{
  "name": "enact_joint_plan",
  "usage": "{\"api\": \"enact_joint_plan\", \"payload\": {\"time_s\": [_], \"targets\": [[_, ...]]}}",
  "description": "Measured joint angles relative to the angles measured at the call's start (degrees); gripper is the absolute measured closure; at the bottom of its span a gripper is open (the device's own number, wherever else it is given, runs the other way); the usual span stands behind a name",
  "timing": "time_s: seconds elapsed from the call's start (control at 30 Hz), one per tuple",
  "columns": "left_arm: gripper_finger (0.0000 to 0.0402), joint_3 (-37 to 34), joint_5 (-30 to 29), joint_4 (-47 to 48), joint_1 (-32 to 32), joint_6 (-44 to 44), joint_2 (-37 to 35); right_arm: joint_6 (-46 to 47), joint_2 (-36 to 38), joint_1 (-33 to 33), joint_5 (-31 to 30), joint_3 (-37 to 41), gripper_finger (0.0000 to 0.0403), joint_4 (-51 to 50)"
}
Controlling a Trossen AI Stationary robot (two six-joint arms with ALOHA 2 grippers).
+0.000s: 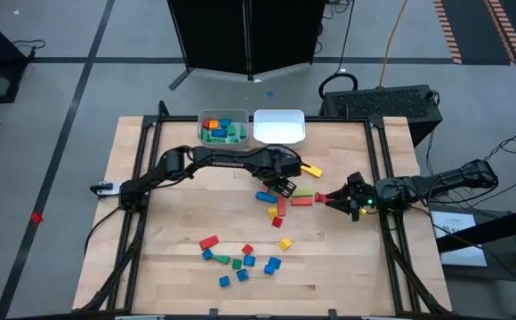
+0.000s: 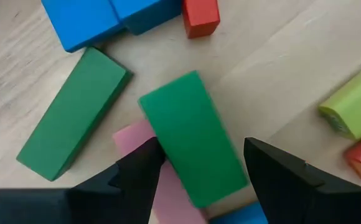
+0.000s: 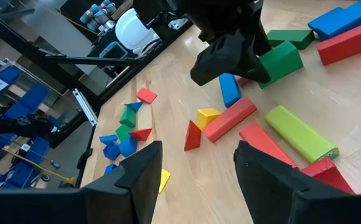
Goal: Sort blocks by size
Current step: Put the green rectangular block into the white bin
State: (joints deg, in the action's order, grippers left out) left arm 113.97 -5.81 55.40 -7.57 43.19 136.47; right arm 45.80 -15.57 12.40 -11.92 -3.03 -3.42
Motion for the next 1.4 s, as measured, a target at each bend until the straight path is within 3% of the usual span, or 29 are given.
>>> {"api": "enact_joint_plan", "payload": {"time_s": [0.1, 0.27, 0.63, 0.9, 1.13, 1.2, 1.4], "targets": [[0.0193, 0.02, 0.12, -0.81, -0.02, 0.04, 0.31, -0.17, 0.02, 0.00, 0.05, 0.00, 0.0209, 0.01], [0.0281, 0.98, 1.26, -2.40, -0.02, -0.63, 0.37, -0.87, 0.00, 0.00, 0.04, 0.00, 0.0209, -0.06], [0.0285, 8.51, 3.97, -1.79, 0.08, -5.20, -2.54, -1.93, 0.02, 0.00, 0.00, 0.00, 0.0209, -0.02], [0.0285, 14.51, -12.14, -1.24, -7.90, -13.75, -4.66, -1.95, 0.02, 0.00, -0.22, 0.00, 0.0209, 0.00], [0.0284, 14.38, -6.41, -0.84, -16.14, -16.11, -3.24, -1.64, 0.00, 0.01, -0.23, 0.00, 0.0209, 0.00], [0.0253, 14.38, -6.38, -1.03, -17.12, -18.89, -3.26, -1.64, 0.01, 0.02, -0.24, 0.00, 0.0209, 0.02], [0.0098, 14.40, -3.72, -1.16, -17.40, -28.78, -3.26, -1.81, 0.00, 0.01, -0.26, 0.00, 0.0209, 0.01]]}}
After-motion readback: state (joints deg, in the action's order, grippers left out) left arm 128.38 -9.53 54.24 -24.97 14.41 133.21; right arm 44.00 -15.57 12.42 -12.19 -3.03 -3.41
